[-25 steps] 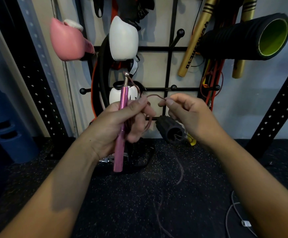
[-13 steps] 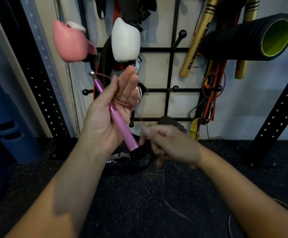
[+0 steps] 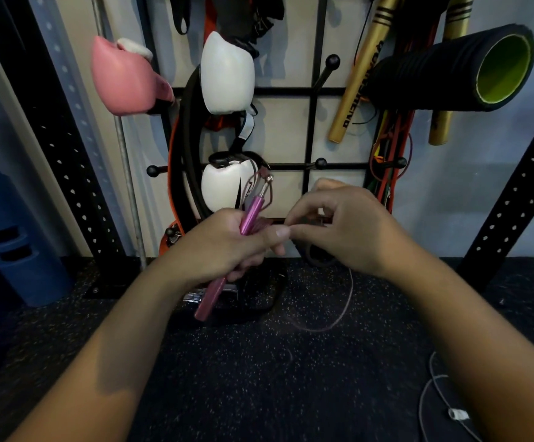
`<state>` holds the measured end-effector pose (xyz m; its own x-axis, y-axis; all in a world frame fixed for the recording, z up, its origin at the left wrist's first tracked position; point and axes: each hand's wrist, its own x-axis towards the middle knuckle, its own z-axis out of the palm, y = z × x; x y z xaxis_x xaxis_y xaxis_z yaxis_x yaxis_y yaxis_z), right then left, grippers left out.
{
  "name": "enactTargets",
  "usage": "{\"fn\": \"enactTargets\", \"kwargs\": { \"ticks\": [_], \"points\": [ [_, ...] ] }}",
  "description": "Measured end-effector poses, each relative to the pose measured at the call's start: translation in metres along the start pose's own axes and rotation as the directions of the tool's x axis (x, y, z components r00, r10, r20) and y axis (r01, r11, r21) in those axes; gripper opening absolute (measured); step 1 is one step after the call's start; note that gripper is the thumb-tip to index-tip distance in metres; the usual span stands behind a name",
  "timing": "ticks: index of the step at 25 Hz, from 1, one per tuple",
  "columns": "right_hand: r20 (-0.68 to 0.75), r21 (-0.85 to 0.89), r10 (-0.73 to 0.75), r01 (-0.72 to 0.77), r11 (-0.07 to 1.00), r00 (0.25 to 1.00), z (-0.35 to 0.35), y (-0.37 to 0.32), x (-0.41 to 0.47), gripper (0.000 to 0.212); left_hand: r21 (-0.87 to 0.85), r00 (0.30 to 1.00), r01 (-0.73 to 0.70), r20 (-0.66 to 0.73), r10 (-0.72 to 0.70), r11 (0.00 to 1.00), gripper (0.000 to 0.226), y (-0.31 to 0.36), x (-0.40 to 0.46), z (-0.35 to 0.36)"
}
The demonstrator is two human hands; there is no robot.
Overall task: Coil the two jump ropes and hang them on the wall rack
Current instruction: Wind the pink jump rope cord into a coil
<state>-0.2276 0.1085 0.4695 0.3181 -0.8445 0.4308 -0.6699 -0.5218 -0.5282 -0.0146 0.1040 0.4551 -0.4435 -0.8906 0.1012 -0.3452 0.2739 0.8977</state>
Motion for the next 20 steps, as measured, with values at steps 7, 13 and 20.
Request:
{"fn": "enactTargets", "kwargs": {
  "ticks": [7,13,20],
  "points": [
    [0.043,0.103,-0.002,-0.002,0.995,0.999,-0.013,0.009,0.005,0.002,-0.325,0.996,0.025,0.093,0.006,0.945,0.036,-0.004,-0.003,-0.006],
    [0.151,0.186,0.002,-0.031,0.982,0.988,-0.015,0.009,0.003,0.011,-0.411,0.994,0.059,0.111,-0.014,0.910,0.033,-0.013,-0.004,-0.010],
    [0.110,0.248,0.114,-0.138,0.959,0.987,-0.026,0.023,0.002,0.024,-0.431,0.977,0.106,0.215,-0.013,0.896,0.032,-0.015,-0.006,-0.015]
  ]
}}
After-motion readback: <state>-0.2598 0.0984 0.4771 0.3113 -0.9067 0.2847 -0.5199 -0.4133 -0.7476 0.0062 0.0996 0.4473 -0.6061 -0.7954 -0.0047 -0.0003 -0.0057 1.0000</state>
